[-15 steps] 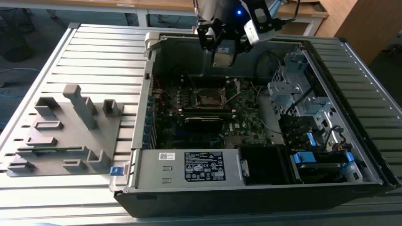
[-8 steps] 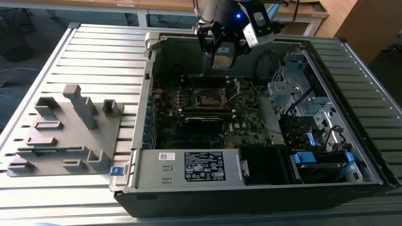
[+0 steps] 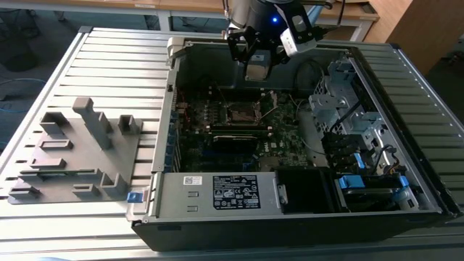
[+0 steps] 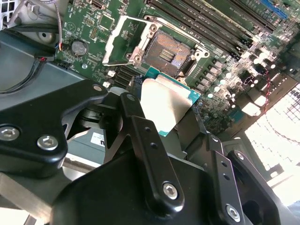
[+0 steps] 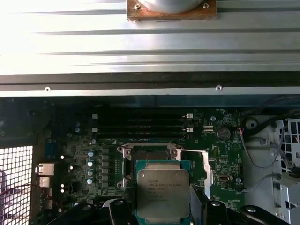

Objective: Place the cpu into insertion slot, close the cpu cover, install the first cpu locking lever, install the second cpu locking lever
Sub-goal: 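Place the cpu into insertion slot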

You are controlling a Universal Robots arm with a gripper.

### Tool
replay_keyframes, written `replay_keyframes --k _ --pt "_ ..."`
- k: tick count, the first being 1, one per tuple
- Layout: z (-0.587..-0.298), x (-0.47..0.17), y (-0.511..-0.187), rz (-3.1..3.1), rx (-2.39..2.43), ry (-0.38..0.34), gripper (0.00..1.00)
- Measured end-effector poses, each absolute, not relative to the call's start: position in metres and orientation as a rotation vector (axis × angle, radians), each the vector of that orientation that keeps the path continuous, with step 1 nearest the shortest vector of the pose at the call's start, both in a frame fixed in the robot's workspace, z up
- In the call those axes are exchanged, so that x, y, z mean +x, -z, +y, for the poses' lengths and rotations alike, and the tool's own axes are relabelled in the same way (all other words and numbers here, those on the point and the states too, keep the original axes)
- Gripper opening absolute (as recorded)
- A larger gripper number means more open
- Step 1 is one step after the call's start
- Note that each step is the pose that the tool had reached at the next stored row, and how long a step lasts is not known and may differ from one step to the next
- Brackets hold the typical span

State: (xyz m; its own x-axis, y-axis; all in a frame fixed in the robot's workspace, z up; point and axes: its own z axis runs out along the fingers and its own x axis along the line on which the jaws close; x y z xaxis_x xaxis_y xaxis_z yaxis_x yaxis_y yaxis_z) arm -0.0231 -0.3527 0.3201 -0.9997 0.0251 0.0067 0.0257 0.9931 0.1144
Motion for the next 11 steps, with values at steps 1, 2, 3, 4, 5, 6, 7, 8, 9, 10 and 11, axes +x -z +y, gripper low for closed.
replay_keyframes --k 1,2,3,4,5,6,7,8,9,10,11 --pt "-0.3527 -0.0231 -0.3197 -3.131 -0.04 0.18 0.54" --pt "-0.3527 -0.0231 -0.3197 -3.131 -0.04 0.18 0.54" --pt "-0.3528 -0.0231 -0.3196 -3.131 -0.04 0.179 0.54" --pt "-0.3528 -0.0231 -0.3194 -3.131 -0.04 0.179 0.54" --pt "-0.3528 -0.0231 -0.3194 -3.131 -0.04 0.179 0.54" --pt "-0.3528 -0.0231 -0.3194 -3.131 -0.04 0.18 0.54" --pt "-0.3528 -0.0231 -0.3192 -3.131 -0.04 0.18 0.54" --pt "-0.3527 -0.0231 -0.3186 -3.131 -0.04 0.18 0.54" --pt "-0.3528 -0.0231 -0.318 -3.131 -0.04 0.18 0.54" --pt "-0.3528 -0.0231 -0.3174 -3.131 -0.04 0.18 0.54" --pt "-0.3527 -0.0231 -0.3167 -3.131 -0.04 0.18 0.54"
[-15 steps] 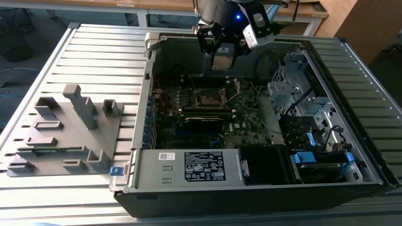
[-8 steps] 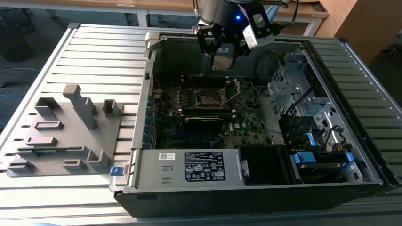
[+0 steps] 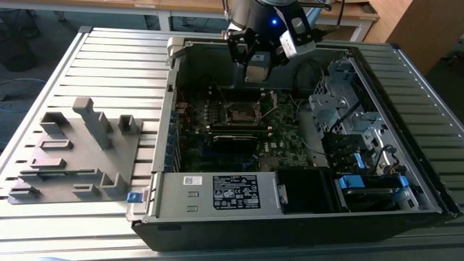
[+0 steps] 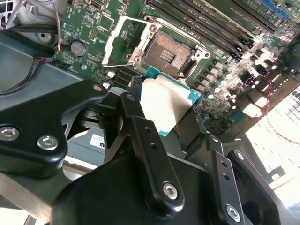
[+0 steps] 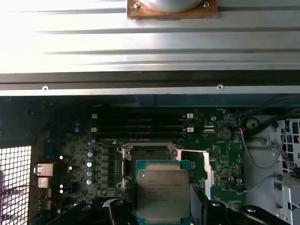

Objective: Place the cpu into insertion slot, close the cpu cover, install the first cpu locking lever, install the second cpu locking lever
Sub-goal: 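Place the cpu into insertion slot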

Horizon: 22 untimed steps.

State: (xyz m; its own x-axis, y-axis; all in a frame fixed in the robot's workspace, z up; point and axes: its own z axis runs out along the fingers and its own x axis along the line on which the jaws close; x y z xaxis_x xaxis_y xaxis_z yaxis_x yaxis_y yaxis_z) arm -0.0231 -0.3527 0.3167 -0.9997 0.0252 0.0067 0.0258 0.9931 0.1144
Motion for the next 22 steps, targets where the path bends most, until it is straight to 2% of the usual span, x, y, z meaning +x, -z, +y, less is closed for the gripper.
replay_keyframes --k 22 --pt "-0.3527 -0.0231 -0.3125 -3.131 -0.04 0.18 0.54"
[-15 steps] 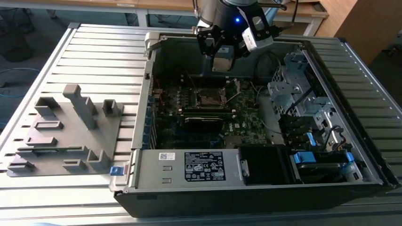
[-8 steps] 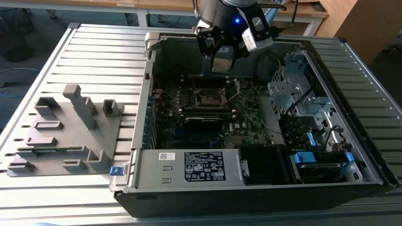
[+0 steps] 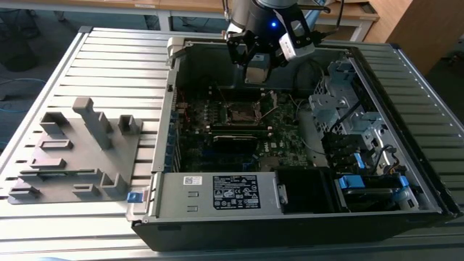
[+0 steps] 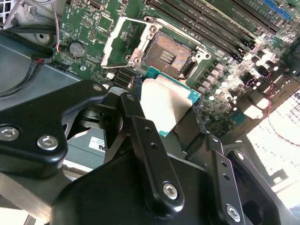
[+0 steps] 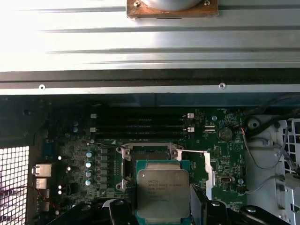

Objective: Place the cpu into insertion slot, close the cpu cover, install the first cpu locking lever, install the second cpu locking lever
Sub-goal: 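Place the cpu into insertion slot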

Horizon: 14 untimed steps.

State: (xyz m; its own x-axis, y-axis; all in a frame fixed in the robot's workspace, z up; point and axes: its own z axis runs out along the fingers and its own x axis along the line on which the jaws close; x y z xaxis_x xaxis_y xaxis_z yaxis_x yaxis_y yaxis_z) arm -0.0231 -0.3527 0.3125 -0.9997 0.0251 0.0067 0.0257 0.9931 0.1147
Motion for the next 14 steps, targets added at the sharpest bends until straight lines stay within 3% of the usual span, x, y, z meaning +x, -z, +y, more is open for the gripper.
replay_keyframes --k 14 --pt "-0.3527 -0.0231 -0.3092 -3.131 -0.04 0.18 0.54"
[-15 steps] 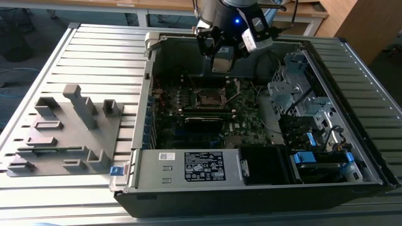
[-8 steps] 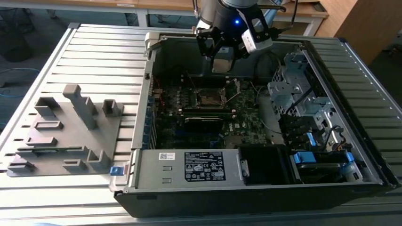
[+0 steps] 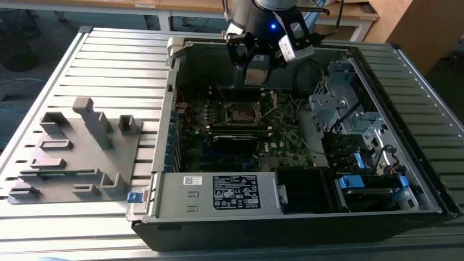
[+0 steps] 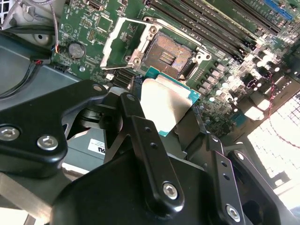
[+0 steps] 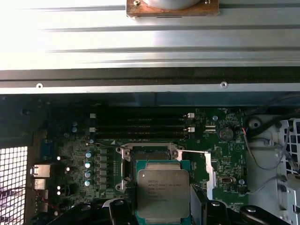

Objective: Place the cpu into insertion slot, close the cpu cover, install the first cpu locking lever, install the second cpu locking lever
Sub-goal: 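Place the cpu into insertion slot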

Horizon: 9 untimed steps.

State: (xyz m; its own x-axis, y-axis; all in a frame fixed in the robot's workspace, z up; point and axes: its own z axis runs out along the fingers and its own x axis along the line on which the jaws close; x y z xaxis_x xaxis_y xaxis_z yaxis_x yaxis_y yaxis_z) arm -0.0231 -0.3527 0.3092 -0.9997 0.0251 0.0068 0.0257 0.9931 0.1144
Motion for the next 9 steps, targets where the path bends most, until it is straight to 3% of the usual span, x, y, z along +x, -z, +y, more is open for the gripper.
replay_keyframes --k 9 --pt "-0.3527 -0.0231 -0.3075 -3.131 -0.04 0.18 0.54"
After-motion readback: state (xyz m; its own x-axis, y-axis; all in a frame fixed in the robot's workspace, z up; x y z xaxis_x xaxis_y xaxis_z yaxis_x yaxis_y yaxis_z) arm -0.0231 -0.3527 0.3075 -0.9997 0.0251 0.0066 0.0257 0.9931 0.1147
